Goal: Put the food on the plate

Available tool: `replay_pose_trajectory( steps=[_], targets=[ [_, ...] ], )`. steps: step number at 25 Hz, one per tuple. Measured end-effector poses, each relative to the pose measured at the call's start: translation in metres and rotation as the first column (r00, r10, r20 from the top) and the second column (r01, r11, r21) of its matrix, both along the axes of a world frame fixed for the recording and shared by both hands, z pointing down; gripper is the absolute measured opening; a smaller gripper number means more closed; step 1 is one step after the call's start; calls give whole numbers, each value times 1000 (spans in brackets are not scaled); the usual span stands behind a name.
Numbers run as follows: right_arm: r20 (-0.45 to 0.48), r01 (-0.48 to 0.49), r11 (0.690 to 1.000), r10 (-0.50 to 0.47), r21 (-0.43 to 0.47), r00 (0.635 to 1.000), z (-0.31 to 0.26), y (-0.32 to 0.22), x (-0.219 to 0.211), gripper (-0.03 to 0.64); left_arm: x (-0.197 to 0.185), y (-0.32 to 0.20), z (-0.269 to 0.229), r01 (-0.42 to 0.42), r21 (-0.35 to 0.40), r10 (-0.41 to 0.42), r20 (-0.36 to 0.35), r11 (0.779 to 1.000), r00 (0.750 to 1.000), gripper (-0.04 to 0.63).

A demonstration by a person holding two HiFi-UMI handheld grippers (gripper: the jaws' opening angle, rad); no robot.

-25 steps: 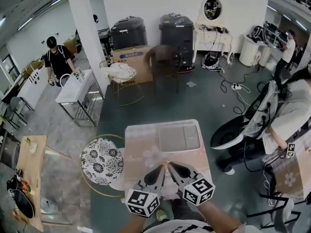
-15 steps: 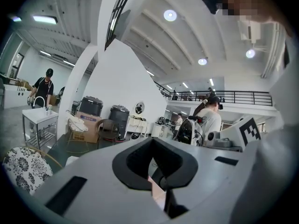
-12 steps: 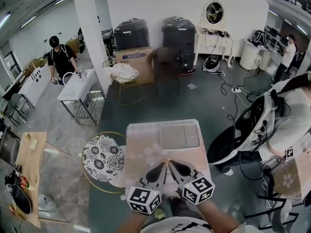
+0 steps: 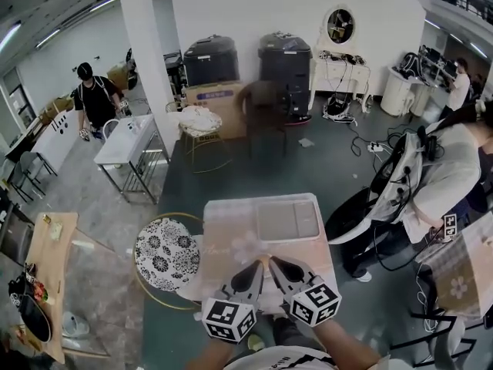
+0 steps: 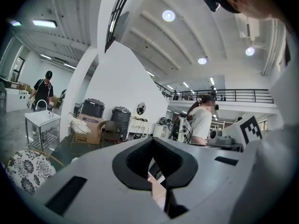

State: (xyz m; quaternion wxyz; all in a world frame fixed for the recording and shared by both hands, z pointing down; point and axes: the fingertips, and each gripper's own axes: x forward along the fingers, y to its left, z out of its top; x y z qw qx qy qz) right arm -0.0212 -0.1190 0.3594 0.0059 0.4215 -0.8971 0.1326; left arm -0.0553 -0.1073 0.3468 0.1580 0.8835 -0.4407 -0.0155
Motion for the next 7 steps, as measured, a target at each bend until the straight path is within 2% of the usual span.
replay_pose_trajectory(
  steps=[7],
  targets=[
    [1, 0, 1000, 0, 11, 1000, 2, 1, 2, 14, 0, 1, 2, 8, 7, -8, 1, 1000, 1000, 6]
  ],
)
